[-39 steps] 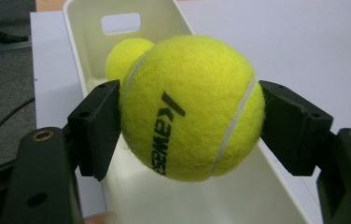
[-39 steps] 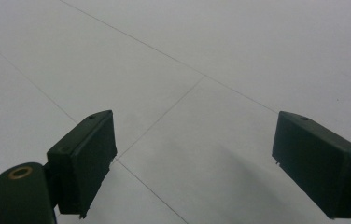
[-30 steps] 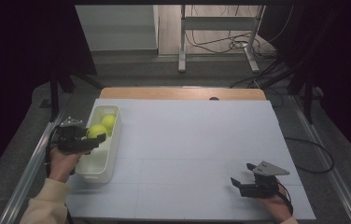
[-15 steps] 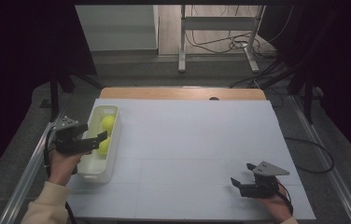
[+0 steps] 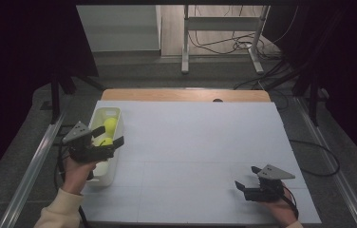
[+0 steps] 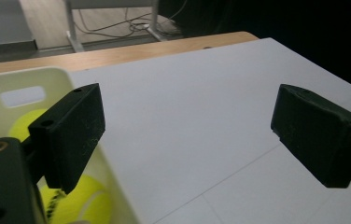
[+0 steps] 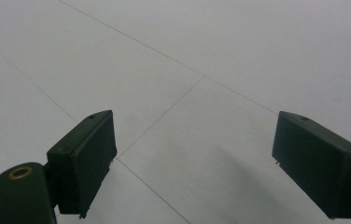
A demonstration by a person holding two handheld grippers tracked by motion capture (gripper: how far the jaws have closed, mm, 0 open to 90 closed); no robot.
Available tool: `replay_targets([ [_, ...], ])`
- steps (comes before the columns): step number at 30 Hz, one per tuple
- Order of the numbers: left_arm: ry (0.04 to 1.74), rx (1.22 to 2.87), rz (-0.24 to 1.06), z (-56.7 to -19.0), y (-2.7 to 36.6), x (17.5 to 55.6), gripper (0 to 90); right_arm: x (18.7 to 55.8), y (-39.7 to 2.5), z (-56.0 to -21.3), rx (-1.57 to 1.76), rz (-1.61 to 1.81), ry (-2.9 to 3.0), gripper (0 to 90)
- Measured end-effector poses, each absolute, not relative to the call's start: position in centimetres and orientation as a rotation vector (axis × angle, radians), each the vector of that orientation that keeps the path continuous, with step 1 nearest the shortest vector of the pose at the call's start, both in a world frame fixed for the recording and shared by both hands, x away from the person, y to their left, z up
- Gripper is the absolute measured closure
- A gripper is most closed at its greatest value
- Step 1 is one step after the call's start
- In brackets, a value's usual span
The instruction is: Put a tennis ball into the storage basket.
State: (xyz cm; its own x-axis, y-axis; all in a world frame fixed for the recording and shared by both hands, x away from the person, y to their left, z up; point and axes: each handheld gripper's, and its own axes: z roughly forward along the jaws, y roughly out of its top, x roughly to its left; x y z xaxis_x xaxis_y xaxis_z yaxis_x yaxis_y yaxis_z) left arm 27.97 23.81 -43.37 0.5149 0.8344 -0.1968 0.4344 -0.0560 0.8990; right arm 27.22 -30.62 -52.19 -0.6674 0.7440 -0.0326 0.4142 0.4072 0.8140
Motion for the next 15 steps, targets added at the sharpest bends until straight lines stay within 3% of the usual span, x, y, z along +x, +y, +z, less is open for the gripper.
replay_targets([
  [15, 0.933, 1.781, 0.372, -45.0, 18.1, 26.5, 11.4, 27.1, -30.6, -52.1, 0.985, 1.163, 2.270, 13.9],
])
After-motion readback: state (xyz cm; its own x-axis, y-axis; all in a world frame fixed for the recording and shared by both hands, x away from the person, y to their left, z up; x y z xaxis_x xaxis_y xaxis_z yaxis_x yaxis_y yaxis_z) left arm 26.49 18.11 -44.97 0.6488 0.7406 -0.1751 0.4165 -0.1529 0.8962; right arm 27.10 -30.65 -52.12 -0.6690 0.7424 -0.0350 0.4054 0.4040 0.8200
